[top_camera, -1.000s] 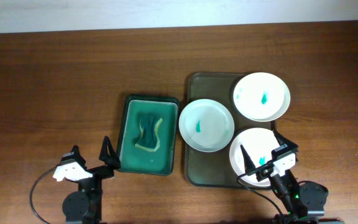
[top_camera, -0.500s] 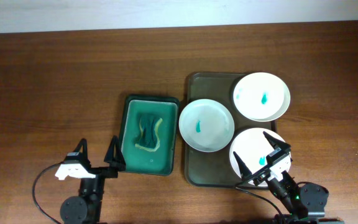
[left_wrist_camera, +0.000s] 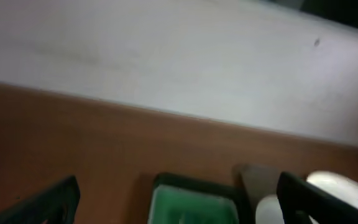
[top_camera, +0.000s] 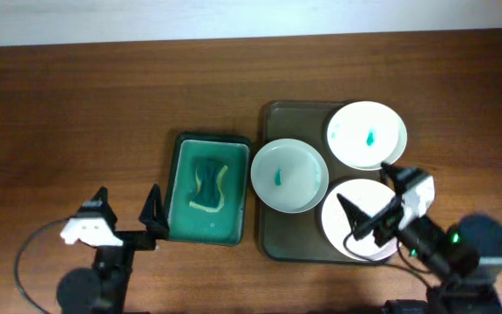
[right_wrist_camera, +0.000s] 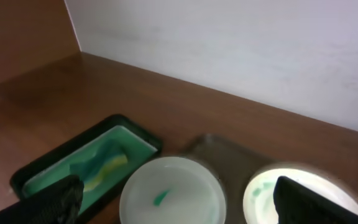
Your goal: Clean dirty plates on tray and stack at the side
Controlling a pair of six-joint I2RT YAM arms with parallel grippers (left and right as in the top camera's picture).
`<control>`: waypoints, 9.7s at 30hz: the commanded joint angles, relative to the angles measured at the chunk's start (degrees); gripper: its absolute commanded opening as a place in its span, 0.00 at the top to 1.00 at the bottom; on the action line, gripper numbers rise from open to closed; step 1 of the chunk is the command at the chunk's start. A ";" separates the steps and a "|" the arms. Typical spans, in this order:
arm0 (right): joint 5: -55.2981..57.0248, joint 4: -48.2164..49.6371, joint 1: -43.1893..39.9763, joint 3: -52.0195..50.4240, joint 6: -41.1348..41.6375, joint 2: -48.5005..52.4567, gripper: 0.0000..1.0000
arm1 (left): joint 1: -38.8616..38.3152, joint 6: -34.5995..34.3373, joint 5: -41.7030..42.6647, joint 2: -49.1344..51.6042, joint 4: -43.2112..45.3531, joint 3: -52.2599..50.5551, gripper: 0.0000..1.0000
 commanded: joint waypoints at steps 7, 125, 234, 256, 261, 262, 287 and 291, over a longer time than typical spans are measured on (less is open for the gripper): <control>-1.49 -19.96 0.26 25.24 0.87 29.62 0.02 | 0.31 2.19 0.90 31.93 -26.67 29.75 0.01; 22.53 -9.14 9.84 23.85 16.02 77.57 0.96 | -26.80 -2.69 7.32 87.91 -22.12 57.27 1.00; 29.68 -12.98 10.05 24.35 19.34 72.22 0.96 | -40.98 -11.65 35.32 126.49 -24.55 83.62 1.00; 28.41 -13.31 10.05 24.35 19.32 72.22 0.96 | -37.62 -11.19 12.81 125.48 -34.77 84.37 1.00; 28.44 -13.33 10.05 24.35 19.30 72.22 0.96 | -35.82 -11.19 0.94 123.64 -41.07 84.61 1.00; 28.44 -13.33 10.05 24.35 19.32 72.22 0.96 | -35.56 -11.21 -2.32 123.01 -42.40 84.61 1.00; 23.54 -10.82 10.03 24.33 14.49 72.37 0.85 | -30.64 -5.14 -3.19 103.71 -57.96 90.60 1.00; 23.19 -9.18 10.08 23.76 14.62 72.57 0.82 | -26.99 -5.14 -6.97 102.99 -62.95 87.49 1.00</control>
